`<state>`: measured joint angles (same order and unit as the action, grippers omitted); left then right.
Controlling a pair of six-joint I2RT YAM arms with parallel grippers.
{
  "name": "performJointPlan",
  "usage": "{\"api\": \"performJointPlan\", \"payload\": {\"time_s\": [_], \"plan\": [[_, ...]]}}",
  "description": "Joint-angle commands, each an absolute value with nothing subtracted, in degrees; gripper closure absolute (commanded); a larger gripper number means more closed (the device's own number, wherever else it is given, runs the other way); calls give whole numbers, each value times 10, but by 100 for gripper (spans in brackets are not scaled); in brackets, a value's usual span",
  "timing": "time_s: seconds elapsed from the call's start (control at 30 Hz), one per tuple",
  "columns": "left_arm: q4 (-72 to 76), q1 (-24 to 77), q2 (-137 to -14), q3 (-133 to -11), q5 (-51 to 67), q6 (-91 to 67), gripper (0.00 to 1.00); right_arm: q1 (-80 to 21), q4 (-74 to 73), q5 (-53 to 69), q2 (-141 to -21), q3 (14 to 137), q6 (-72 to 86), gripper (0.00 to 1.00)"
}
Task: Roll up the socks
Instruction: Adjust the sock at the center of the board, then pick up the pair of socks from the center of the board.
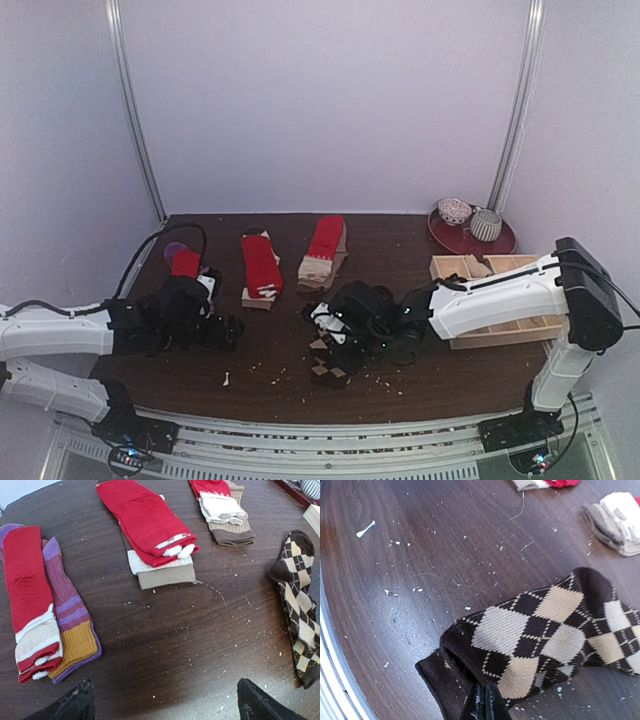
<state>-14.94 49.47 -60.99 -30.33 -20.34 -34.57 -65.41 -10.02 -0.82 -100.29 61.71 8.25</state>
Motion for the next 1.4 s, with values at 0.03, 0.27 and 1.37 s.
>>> {"api": "performJointPlan", "payload": {"time_s": [0.03, 0.27, 1.37], "plan": [[-123, 492, -623, -319, -198, -342, 2, -658, -148, -55, -962, 648, 32, 100], [-119, 492, -630, -319, -196, -345, 2, -657, -198, -86, -942, 672, -3, 100], [-106, 492, -654, -308, -183, -347, 2, -698, -57, -46, -985, 568, 90, 100]]}}
